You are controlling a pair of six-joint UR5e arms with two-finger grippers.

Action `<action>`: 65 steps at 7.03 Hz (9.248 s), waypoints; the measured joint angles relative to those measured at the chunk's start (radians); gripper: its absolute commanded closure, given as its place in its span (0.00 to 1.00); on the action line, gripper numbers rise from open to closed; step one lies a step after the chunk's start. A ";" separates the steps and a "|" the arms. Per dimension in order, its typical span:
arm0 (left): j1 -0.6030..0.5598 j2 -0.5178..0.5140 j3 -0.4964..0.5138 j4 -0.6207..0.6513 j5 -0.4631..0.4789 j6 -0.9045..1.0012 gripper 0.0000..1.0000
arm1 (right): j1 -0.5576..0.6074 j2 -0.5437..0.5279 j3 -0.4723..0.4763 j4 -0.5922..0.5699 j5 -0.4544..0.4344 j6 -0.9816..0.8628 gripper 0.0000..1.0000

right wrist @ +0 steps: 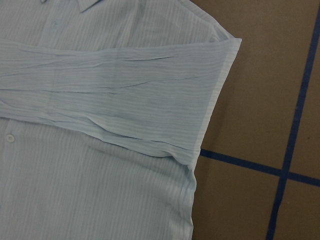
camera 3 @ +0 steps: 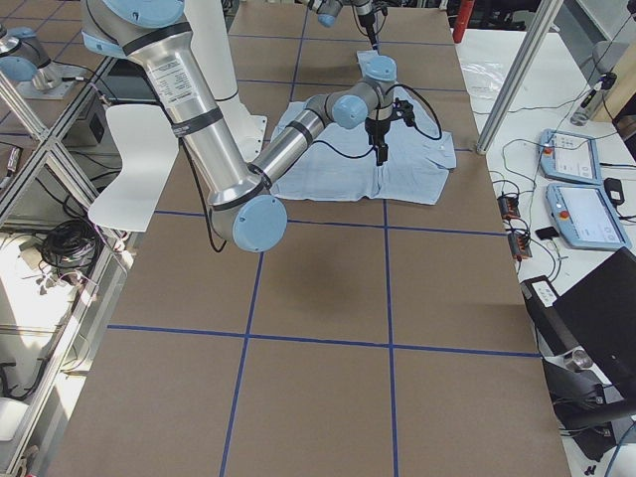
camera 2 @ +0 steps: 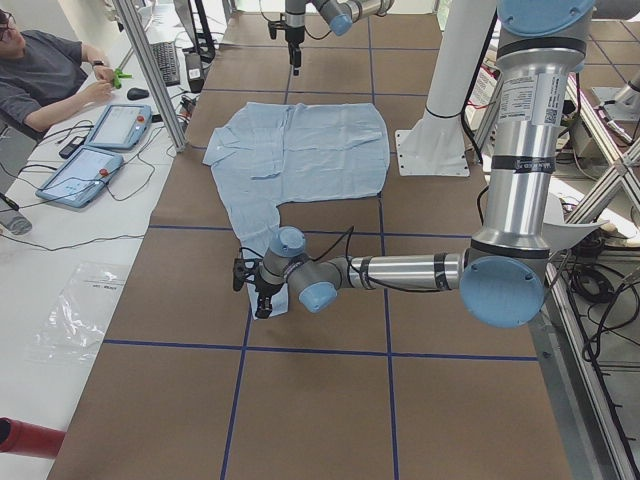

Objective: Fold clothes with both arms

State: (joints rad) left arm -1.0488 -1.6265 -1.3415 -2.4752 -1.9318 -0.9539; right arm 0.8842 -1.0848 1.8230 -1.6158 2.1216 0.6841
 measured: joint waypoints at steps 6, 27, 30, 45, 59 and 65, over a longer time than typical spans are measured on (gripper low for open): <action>0.007 -0.001 0.047 -0.002 0.004 0.038 0.65 | -0.002 -0.012 0.027 0.009 0.006 0.013 0.00; 0.007 -0.022 0.066 0.001 0.004 0.029 0.82 | -0.011 -0.017 0.029 0.008 -0.004 0.017 0.00; 0.007 -0.023 0.055 0.007 0.006 0.029 1.00 | -0.011 -0.017 0.030 0.008 -0.003 0.017 0.00; 0.007 -0.721 -0.355 0.899 -0.286 -0.363 1.00 | 0.150 -0.437 0.180 0.158 0.103 -0.085 0.00; 0.353 -1.037 0.207 0.371 0.000 -0.967 1.00 | 0.187 -0.444 0.144 0.159 0.120 -0.100 0.00; 0.543 -1.085 0.365 0.194 0.197 -0.982 0.00 | 0.184 -0.417 0.123 0.160 0.118 -0.095 0.00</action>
State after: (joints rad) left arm -0.5057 -2.7119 -0.9770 -2.2814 -1.7344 -1.9363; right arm 1.0678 -1.5022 1.9458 -1.4559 2.2401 0.5893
